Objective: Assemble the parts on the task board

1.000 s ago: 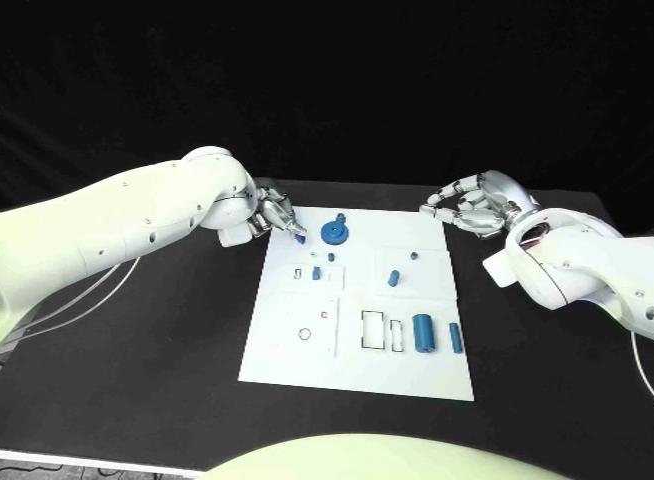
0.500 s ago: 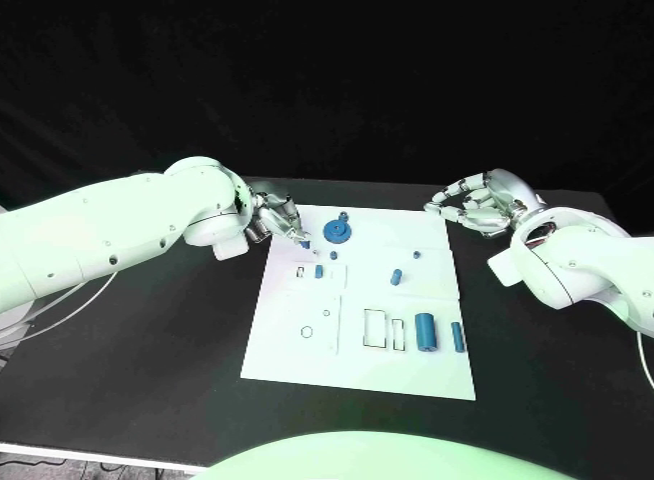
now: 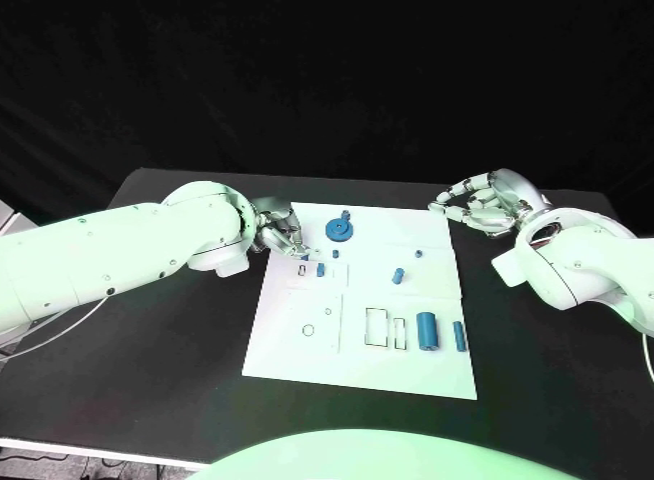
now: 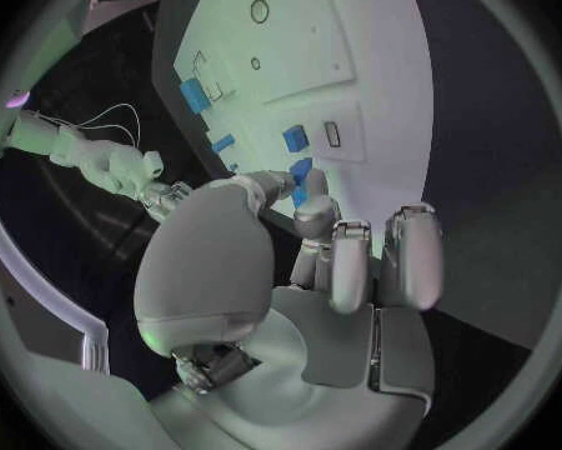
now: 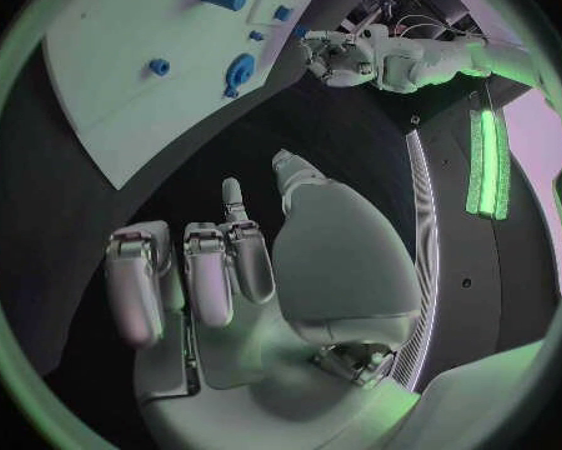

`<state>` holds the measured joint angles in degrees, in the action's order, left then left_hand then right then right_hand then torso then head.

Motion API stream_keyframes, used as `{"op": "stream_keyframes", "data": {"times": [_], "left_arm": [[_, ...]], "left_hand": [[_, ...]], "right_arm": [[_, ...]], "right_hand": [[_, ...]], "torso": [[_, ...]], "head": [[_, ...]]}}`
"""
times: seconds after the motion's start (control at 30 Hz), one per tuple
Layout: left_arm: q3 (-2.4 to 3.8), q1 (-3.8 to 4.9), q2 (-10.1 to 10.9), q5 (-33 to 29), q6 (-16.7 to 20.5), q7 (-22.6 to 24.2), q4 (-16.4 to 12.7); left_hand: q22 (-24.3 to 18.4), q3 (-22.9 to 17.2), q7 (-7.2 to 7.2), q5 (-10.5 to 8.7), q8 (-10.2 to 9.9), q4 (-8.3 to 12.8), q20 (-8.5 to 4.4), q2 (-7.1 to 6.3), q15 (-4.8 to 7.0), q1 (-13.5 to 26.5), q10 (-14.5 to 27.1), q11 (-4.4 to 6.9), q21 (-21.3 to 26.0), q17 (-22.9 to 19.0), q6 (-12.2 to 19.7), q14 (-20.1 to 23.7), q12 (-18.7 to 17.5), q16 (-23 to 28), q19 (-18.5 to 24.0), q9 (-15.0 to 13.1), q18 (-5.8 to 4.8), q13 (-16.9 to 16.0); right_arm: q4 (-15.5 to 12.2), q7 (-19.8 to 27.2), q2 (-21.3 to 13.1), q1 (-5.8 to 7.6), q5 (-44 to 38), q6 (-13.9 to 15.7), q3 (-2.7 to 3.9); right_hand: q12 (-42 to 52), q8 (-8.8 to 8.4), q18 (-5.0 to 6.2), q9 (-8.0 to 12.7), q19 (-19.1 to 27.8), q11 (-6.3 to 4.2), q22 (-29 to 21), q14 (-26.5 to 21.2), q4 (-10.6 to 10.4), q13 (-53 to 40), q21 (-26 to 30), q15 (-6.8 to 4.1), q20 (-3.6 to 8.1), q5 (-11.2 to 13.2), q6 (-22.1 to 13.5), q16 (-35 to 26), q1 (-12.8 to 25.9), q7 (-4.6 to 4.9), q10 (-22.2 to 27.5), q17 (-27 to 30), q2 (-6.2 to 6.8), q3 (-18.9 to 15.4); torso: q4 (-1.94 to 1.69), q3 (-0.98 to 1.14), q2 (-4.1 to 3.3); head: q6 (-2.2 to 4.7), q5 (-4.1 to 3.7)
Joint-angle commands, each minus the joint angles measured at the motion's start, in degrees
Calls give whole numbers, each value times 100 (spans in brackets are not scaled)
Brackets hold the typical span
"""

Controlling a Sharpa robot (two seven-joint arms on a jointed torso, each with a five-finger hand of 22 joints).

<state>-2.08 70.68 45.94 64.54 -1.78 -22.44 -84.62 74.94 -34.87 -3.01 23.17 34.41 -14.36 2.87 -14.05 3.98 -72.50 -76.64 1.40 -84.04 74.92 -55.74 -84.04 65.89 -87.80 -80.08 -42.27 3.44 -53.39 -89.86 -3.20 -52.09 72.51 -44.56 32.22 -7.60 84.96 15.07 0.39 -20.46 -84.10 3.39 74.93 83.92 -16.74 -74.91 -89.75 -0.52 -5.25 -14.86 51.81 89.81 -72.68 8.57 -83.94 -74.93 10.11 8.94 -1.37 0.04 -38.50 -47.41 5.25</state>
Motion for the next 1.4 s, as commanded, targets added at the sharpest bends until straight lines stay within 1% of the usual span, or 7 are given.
{"op": "stream_keyframes", "data": {"times": [0.03,0.33,0.47,0.63,0.9,1.1,1.4], "left_arm": [[-8,-15,-14,291,108,-7,-42],[-68,-40,-44,369,-240,-141,-62],[-86,-45,-58,378,-347,-177,-38],[-105,-56,-78,388,-410,-206,12],[-117,-73,-101,394,-440,-228,61],[-119,-77,-109,394,-483,-250,81],[-120,-78,-129,395,-543,-266,123]], "left_hand": [[422,-1129,-6,39,-20,1156,-7,-15,24,33,-39,-9,-33,1098,-39,-489,19,-24,-47,-4,-51,-5],[414,-1136,-2,47,-24,1165,-10,-24,28,39,-57,-4,-30,1095,-51,-489,35,-23,-40,-3,-49,-30],[414,-1136,-2,47,-24,1165,-10,-24,28,39,-57,-4,-30,1095,-51,-489,35,-23,-40,-3,-49,-30],[415,-1138,-1,48,-26,1168,-11,-26,28,42,-56,-3,-30,1090,-54,-487,29,-20,-41,-3,-49,-22],[408,-1140,0,48,-27,1169,-12,-27,29,44,-62,-3,-27,1087,-57,-487,36,-19,-34,-2,-47,-34],[402,-1142,0,49,-29,1171,-12,-28,30,47,-63,-2,-23,1081,-59,-485,36,-16,-29,-2,-45,-34],[396,-1146,1,49,-33,1173,-14,-30,31,51,-62,-2,-21,1073,-62,-483,30,-13,-24,-1,-44,-28]], "right_arm": [[-10,77,-1,-9,-37,-11,1],[-11,77,-5,-14,-38,-16,1],[-11,78,-6,-15,-38,-17,1],[-9,80,-7,-15,-38,-16,1],[-6,83,-5,-16,-38,-14,1],[-5,83,-4,-16,-38,-13,1],[-2,83,-2,-17,-38,-15,1]], "right_hand": [[-9,9,-39,9,-590,37,1507,598,20,-1098,-25,16,-36,-19,-30,0,-6,-15,-183,-1469,-28,7],[-9,9,-39,9,-590,37,1507,598,20,-1098,-25,16,-36,-19,-30,0,-6,-15,-183,-1469,-28,7],[-9,9,-39,9,-590,37,1507,598,20,-1098,-25,16,-36,-19,-30,0,-6,-15,-183,-1469,-28,7],[-9,9,-39,9,-590,37,1507,598,20,-1098,-25,16,-36,-19,-30,0,-6,-15,-183,-1469,-28,7],[-9,9,-39,9,-590,37,1507,598,20,-1098,-25,16,-36,-19,-30,0,-6,-15,-183,-1469,-28,7],[-9,9,-39,9,-590,37,1507,598,20,-1098,-25,16,-36,-19,-30,0,-6,-15,-183,-1469,-28,7],[-9,9,-39,9,-590,37,1507,598,20,-1098,-25,16,-36,-19,-30,0,-6,-15,-183,-1469,-28,7]], "torso": [[7,6,-3],[12,10,-4],[12,10,-3],[10,8,-4],[12,9,-5],[14,9,-4],[14,10,-5]], "head": [[-12,23],[-27,38],[-42,42],[-44,42],[-54,33],[-57,44],[-67,37]]}}
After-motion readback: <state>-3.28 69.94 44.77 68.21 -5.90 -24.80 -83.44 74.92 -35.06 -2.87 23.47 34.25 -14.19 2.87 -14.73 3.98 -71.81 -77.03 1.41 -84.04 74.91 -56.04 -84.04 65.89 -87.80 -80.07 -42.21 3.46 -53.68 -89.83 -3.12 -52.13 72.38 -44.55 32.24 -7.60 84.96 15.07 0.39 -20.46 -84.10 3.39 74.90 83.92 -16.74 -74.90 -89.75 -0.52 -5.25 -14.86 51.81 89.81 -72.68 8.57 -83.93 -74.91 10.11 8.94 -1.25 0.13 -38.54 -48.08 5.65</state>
